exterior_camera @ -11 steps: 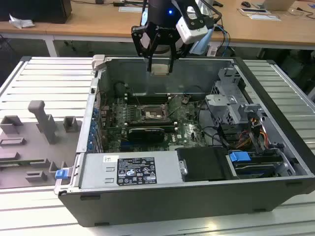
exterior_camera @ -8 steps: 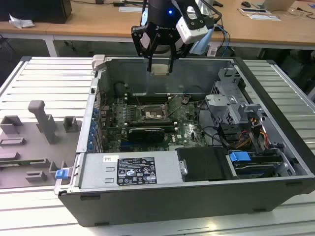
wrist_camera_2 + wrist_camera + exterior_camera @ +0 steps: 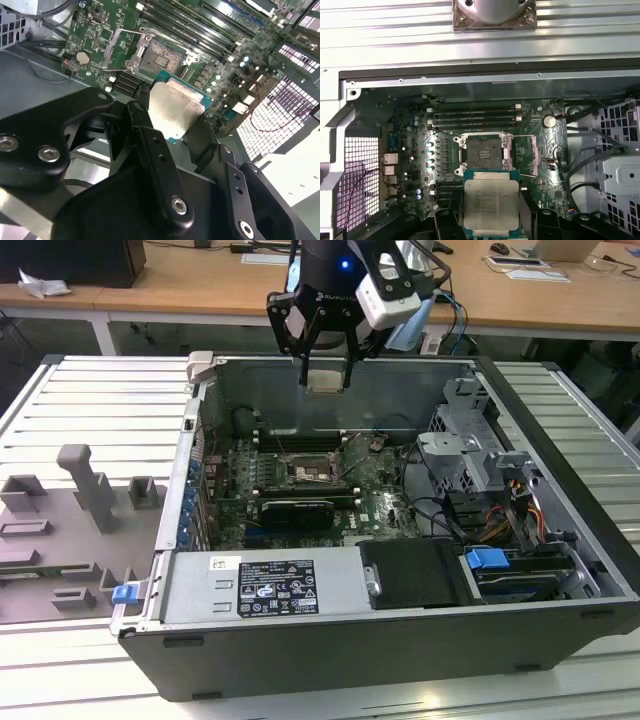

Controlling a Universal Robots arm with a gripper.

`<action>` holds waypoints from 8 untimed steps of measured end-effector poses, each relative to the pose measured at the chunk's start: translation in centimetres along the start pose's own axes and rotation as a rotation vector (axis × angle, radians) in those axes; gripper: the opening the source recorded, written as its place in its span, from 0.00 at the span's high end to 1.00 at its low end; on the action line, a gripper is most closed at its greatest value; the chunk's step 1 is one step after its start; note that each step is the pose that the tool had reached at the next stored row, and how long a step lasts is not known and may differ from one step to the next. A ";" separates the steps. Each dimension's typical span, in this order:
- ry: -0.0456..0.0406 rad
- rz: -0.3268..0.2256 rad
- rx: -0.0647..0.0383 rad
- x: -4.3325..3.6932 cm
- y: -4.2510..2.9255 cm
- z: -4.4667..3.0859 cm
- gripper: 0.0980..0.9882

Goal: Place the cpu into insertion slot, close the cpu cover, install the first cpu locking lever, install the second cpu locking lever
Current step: 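Place the cpu into insertion slot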

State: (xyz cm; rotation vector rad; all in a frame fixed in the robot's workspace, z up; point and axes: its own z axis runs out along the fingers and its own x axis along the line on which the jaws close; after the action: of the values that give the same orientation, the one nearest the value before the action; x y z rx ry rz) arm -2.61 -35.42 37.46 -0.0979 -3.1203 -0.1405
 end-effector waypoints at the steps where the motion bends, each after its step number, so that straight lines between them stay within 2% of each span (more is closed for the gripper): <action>1: -0.0012 0.013 0.000 0.00 0.00 0.00 0.51; 3: -0.0048 0.054 -0.001 0.00 0.00 0.01 0.51; 8: -0.0094 0.105 -0.002 0.00 0.00 0.01 0.51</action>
State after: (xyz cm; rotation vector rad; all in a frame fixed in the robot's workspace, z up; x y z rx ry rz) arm -2.61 -35.42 37.45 -0.2629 -3.1155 -0.1418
